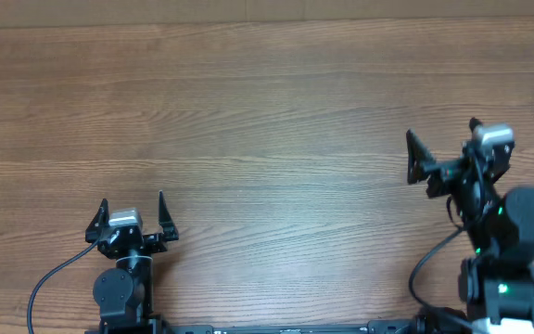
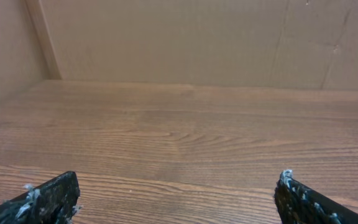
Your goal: Untangle cables
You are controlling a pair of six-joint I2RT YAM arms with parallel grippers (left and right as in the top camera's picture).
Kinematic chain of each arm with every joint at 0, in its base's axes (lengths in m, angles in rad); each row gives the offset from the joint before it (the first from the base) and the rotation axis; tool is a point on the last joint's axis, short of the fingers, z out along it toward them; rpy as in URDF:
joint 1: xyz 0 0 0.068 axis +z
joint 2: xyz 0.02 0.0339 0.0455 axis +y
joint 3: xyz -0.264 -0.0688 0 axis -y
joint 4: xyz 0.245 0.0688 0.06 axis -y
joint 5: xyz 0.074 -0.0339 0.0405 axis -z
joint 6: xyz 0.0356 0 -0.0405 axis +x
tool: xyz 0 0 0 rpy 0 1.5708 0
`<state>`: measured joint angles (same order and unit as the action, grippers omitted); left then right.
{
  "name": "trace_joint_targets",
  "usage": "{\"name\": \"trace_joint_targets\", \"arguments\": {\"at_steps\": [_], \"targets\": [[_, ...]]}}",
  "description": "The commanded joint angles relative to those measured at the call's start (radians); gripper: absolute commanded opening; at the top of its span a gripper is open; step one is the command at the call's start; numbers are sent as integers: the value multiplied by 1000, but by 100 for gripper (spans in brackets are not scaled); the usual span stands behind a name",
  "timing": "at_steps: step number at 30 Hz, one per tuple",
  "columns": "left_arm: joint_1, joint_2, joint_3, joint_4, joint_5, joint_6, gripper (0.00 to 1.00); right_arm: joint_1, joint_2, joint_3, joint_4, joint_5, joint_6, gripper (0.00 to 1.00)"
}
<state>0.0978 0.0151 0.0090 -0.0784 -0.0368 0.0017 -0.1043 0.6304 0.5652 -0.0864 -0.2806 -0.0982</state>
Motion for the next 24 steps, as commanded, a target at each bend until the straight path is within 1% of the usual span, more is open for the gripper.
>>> {"name": "trace_joint_targets", "arguments": {"at_steps": [1, 4, 8, 10, 15, 21, 24], "targets": [[-6, -11, -3, 1, 5, -9, 99, -3, -79, -73, 37, -14, 69, 100], [-6, -11, -3, 1, 5, -9, 99, -3, -148, -138, 63, 1, 109, 100], [-6, -11, -3, 1, 5, -9, 100, -3, -257, -212, 76, 83, 190, 100], [-6, -11, -3, 1, 5, -9, 100, -3, -307, -244, 83, 112, 203, 100], [-6, -11, -3, 1, 5, -9, 100, -3, -396, -310, 92, 135, 194, 100], [-6, -11, -3, 1, 5, -9, 100, -3, -486, -403, 171, 135, 82, 100], [-6, -11, -3, 1, 5, -9, 100, -3, -539, -459, 207, 163, 74, 100]]}}
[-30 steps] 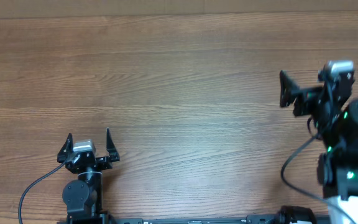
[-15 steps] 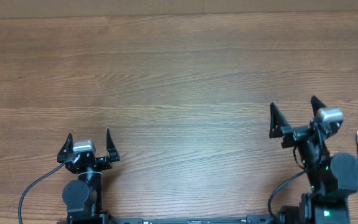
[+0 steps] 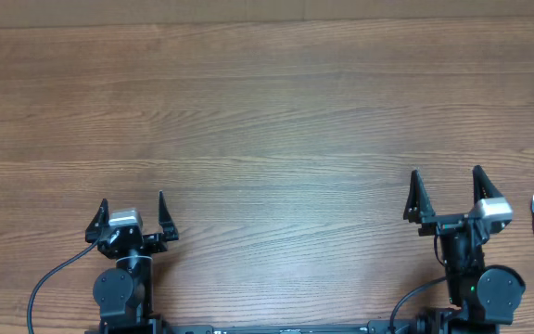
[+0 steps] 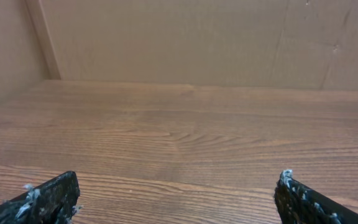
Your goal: Untangle cables
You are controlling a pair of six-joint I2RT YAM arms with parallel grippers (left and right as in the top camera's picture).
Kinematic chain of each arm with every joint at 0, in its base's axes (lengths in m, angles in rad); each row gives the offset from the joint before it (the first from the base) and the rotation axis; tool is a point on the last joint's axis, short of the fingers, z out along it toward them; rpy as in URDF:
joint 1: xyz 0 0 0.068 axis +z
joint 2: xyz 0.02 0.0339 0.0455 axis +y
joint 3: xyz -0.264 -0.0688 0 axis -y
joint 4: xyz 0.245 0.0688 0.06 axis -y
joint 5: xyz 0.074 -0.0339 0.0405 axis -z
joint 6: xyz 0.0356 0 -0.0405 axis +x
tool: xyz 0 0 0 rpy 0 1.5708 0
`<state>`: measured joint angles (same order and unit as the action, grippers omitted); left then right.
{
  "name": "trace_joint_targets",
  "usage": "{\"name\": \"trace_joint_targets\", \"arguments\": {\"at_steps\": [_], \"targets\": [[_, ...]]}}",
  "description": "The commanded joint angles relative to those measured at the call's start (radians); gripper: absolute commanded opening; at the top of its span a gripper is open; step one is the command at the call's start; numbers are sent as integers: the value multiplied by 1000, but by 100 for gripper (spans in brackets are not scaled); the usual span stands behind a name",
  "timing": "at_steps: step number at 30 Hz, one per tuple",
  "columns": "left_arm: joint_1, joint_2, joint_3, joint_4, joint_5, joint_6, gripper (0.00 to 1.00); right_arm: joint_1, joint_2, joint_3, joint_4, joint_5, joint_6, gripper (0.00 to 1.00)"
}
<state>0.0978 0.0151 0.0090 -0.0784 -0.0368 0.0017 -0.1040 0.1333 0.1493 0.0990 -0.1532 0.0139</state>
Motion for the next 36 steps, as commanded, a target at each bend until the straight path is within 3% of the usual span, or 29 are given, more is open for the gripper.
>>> {"name": "trace_joint_targets", "arguments": {"at_steps": [1, 5, 11, 24, 36], "targets": [[-6, -11, -3, 1, 5, -9, 100, -3, -54, -62, 42, 42, -38, 100], [-6, -11, -3, 1, 5, -9, 99, -3, -84, -145, 164, 79, -37, 100], [-6, -11, -3, 1, 5, -9, 99, -3, -85, -142, 139, 151, -37, 100], [-6, -11, -3, 1, 5, -9, 100, -3, -131, -142, -127, 147, -37, 100], [-6, -11, -3, 1, 5, -9, 100, -2, -131, -143, -106, -61, -38, 100]]}}
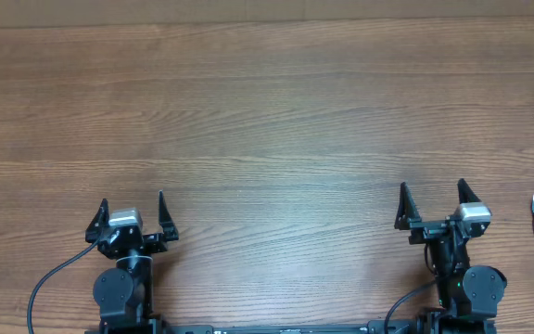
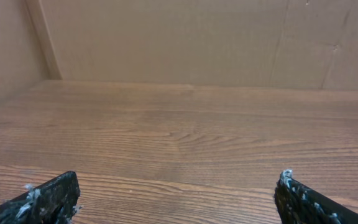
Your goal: Untangle cables
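Note:
Black cables lie at the table's far right edge, partly cut off by the frame; one ends in a white plug. My right gripper (image 1: 431, 195) stands open and empty near the front right, well left of the cables. At the front left my left gripper (image 1: 132, 209) is open too. In the left wrist view the left gripper (image 2: 178, 186) shows only bare wood between its fingertips (image 2: 55, 190).
The wooden table (image 1: 267, 121) stretches across the whole overhead view. A cardboard wall (image 2: 166, 37) closes off the table's far side and left side in the left wrist view.
My right gripper has shifted slightly left and toward the front edge, still open. The left arm and the cables have not moved.
First my right arm was raised and turned near the right side, its gripper open close to the cables. Then it stood lower at the front right, open and pointing forward. Now it sits a little further left. The left gripper stayed open and still throughout.

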You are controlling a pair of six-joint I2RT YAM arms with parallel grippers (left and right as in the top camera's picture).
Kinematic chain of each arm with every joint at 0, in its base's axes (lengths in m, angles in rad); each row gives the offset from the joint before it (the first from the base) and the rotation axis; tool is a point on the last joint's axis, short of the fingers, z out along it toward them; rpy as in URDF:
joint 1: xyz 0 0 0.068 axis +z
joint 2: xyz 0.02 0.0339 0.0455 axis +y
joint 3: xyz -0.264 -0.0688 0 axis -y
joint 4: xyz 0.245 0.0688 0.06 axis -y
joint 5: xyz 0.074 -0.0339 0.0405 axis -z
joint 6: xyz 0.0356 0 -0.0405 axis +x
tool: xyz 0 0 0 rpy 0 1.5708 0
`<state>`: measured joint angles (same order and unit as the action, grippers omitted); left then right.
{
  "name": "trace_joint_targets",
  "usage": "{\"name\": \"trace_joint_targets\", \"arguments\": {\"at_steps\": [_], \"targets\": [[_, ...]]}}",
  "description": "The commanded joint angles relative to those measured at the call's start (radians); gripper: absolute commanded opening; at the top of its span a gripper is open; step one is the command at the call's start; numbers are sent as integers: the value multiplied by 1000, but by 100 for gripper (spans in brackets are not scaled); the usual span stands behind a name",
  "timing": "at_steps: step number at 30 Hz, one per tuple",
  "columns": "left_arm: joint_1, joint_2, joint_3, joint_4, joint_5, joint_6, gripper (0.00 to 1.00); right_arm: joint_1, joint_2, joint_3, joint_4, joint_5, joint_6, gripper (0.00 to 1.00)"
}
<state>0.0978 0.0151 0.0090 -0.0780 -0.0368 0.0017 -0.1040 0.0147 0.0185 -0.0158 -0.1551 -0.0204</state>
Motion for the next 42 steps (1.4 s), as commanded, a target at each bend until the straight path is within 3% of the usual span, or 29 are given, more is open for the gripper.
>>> {"name": "trace_joint_targets", "arguments": {"at_steps": [1, 10, 18, 42], "targets": [[-6, -11, -3, 1, 5, -9, 100, -2, -13, -12, 6, -61, -3, 100], [-6, -11, -3, 0, 5, -9, 100, -2, -13, -12, -50, -46, -9, 100], [-6, -11, -3, 0, 5, -9, 100, -2, -13, -11, -63, 81, -8, 100], [-6, -11, -3, 0, 5, -9, 100, -3, -12, -11, -64, 87, -7, 100]]}}
